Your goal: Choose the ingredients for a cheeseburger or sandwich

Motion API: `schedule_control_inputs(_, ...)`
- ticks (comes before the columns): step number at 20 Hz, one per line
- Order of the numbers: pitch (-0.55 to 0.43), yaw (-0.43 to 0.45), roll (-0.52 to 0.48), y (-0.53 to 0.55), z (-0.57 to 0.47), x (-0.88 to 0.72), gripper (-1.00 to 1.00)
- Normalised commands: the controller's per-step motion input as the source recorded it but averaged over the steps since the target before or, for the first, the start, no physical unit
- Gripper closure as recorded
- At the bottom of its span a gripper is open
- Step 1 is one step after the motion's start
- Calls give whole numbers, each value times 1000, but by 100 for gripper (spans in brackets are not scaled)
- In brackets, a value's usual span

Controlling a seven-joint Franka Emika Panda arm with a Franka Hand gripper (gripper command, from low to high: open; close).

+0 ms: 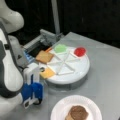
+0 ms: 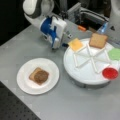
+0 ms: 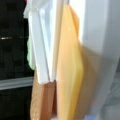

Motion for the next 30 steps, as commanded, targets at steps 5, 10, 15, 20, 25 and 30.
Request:
schedule_control_inputs(5,-102,64,91,-67,-133,-143,-100)
schedule_control_inputs(10,-123,49,69,-46,-106,-202,-100)
schedule_control_inputs(15,-134,27,44,4,-71,-249,-100)
schedule_control_inputs(20,-106,-9,7,83,-30,-293,-100)
schedule_control_inputs(25,-73,-43,-17,123,-4,-328,-100)
schedule_control_inputs(30,-80,-57,-31,159,-1,-313,-100)
